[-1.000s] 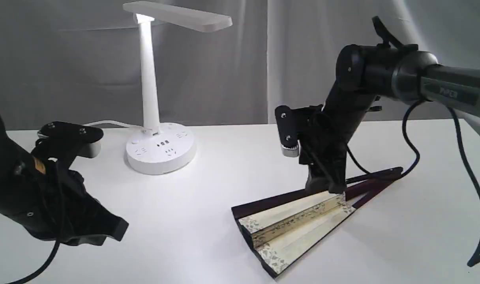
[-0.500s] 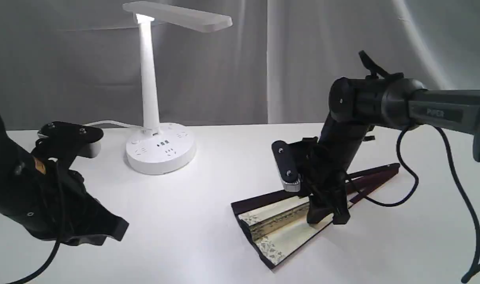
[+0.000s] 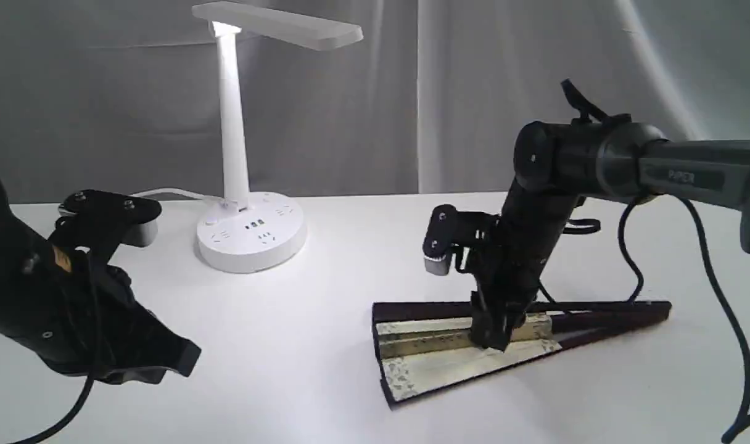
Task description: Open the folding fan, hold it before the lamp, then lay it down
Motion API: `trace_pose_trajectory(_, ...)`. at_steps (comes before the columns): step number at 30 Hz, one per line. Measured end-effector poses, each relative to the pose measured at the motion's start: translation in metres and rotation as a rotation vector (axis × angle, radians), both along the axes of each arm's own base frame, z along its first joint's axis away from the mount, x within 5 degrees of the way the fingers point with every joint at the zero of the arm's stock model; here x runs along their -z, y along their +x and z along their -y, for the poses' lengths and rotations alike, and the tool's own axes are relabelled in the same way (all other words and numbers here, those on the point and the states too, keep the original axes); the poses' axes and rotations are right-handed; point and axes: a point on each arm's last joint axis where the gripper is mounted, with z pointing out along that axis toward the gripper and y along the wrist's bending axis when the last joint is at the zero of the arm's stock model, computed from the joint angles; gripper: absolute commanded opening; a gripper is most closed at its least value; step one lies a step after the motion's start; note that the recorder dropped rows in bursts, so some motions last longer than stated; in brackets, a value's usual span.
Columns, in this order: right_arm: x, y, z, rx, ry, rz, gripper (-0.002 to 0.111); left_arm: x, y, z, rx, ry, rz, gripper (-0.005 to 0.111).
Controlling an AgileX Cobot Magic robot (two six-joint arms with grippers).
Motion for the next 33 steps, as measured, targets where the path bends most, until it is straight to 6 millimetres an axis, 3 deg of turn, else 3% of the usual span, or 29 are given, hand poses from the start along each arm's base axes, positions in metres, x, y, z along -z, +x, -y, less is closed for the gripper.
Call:
trace_pose_trajectory(13, -0.001, -0.006, -0.002, 0.832, 0.052, -0.229, 0.036, 0.000, 0.000, 0.000, 0.000, 0.000, 0.000, 0.014)
trace_pose_trajectory(22, -0.011, -0.009, -0.009, 0.898, 0.143, -0.274, 0.038, 0.000, 0.000, 0.000, 0.000, 0.000, 0.000, 0.014)
trace_pose_trajectory(29, -0.055, -0.011, -0.009, 0.890, 0.217, -0.201, 0.051, 0.000, 0.000, 0.000, -0.019, -0.007, 0.000, 0.014)
trace_pose_trajectory(33, -0.065, -0.019, 0.001, 0.898, 0.187, -0.289, 0.048, 0.000, 0.000, 0.001, -0.032, -0.026, -0.011, 0.014)
